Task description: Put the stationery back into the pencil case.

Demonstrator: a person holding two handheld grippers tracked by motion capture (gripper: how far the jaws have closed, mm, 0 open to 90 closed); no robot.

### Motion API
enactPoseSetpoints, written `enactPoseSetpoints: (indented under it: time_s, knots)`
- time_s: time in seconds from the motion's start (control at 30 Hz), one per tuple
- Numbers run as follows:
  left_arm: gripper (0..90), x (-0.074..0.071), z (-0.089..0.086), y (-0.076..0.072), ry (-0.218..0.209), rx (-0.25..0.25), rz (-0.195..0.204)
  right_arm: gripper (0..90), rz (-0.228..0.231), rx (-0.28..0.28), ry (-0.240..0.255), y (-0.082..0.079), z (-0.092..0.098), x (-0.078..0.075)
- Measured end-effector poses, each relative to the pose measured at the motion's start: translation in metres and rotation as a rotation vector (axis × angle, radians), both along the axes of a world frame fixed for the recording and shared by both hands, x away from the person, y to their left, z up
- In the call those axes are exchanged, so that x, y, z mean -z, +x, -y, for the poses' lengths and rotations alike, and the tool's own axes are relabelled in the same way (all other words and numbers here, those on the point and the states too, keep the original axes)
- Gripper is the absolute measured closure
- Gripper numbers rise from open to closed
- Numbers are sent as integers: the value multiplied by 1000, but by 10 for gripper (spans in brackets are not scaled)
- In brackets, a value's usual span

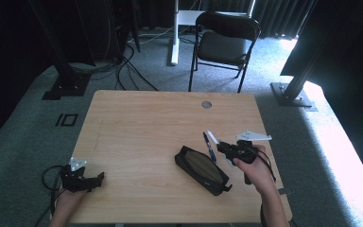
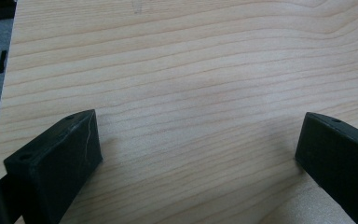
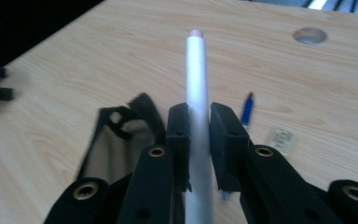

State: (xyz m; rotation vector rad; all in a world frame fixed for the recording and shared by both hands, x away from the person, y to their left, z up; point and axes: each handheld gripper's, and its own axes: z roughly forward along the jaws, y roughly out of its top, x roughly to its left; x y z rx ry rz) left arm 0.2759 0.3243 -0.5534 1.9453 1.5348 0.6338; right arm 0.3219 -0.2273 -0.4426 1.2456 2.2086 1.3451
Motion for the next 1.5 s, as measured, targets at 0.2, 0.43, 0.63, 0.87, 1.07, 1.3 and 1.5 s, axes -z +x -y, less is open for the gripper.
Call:
enactPoseSetpoints:
  time_s: [0.2, 0.43, 0.63, 0.87, 1.07, 1.3, 1.5]
  knots:
    - [4, 0, 0, 0, 0, 0, 0, 785, -4, -45, 0, -6, -4, -1]
    - [4, 0, 0, 0, 0, 0, 0, 786, -22, -132, -8, -13, -16, 4]
    - [4, 0, 0, 0, 0, 0, 0, 785, -44, -186, -29, -14, -27, 9]
    - [4, 0, 0, 0, 0, 0, 0, 785, -55, -221, -68, -12, -38, 14]
    - [4, 0, 0, 0, 0, 0, 0, 785, -78, -250, -136, -7, -47, 22]
    - [4, 0, 0, 0, 0, 0, 0, 784, -114, -258, -183, -2, -53, 31]
    - [4, 0, 0, 0, 0, 0, 0, 785, -141, -271, -242, 0, -64, 39]
